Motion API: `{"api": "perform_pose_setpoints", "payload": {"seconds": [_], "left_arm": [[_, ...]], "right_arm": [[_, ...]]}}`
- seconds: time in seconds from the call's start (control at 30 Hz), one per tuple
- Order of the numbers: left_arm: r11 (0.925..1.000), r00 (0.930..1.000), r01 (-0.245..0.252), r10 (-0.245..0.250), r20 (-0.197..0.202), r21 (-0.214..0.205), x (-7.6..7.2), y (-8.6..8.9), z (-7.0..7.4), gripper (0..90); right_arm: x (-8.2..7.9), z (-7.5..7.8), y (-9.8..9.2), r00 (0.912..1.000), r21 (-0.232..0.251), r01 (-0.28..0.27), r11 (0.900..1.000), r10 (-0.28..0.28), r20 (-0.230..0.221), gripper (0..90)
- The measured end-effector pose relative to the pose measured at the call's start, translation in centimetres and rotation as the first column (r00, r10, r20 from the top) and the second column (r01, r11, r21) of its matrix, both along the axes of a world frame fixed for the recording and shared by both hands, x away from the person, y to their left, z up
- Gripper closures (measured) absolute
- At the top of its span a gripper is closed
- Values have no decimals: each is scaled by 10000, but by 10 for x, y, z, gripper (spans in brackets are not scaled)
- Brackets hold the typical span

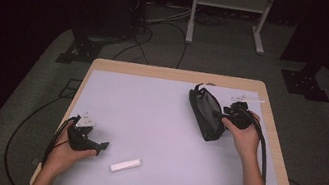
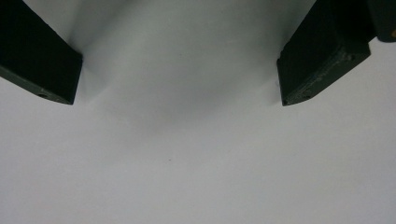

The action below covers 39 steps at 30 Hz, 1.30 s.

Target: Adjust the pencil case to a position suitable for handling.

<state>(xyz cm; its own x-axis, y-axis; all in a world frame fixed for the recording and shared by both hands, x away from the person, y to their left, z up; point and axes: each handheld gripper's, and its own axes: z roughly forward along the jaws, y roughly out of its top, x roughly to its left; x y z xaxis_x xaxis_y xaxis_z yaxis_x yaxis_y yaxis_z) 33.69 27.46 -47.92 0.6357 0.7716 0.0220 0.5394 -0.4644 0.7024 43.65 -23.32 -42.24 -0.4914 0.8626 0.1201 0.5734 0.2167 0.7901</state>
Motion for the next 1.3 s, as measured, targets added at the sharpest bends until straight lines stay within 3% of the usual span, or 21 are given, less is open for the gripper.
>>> {"api": "perform_pose_setpoints", "payload": {"seconds": [0.4, 1.0, 1.3], "left_arm": [[10000, 10000, -4, 4, -5, -12, 0, 0, 0, 0], [10000, 10000, 9, -9, 11, 7, 0, 0, 0, 0], [10000, 10000, 11, -11, 10, 10, 0, 0, 0, 0]], "right_arm": [[16, -7, 6, 9994, 34, 288, 9996, -287, -181, 535], [23, -11, 10, 9980, -138, 559, 9983, -562, -283, 850], [22, -10, 10, 9975, -26, 554, 9985, -554, -446, 878]]}}
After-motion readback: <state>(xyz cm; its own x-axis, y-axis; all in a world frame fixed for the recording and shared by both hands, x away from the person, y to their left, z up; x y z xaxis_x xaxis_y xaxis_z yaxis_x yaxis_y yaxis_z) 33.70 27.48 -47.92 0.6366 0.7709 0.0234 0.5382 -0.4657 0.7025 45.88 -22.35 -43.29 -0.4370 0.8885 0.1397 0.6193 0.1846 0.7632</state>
